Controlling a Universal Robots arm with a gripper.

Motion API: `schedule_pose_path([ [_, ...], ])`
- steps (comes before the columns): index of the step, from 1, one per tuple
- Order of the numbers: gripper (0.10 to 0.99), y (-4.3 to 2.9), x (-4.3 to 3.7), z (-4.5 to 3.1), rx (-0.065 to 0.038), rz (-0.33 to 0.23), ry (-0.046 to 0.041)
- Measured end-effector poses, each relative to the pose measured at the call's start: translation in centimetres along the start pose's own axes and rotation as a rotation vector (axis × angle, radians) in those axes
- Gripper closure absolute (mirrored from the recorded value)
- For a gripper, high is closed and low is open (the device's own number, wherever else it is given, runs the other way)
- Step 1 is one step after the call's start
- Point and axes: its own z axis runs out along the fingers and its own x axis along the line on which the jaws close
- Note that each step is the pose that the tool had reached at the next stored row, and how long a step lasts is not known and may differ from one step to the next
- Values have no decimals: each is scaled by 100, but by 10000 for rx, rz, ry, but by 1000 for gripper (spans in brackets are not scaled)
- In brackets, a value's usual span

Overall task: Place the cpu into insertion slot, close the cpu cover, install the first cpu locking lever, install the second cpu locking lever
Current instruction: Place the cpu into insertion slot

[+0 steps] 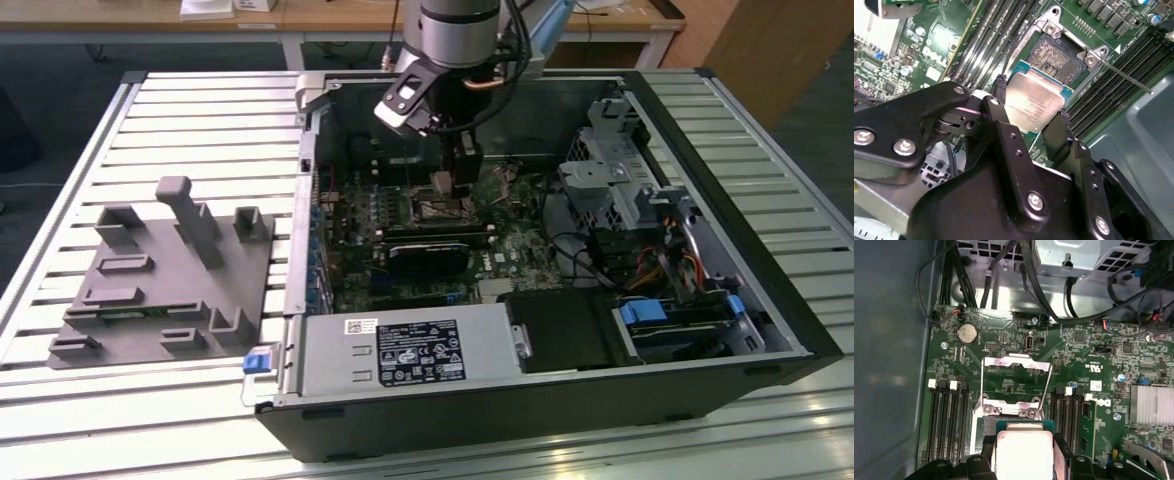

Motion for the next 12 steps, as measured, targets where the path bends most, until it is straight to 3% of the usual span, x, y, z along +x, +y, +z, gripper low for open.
schedule_pose_path([
  [5,545,-5,26,49,6,23,-2],
  [12,545,-71,75,133,7,25,-6],
])
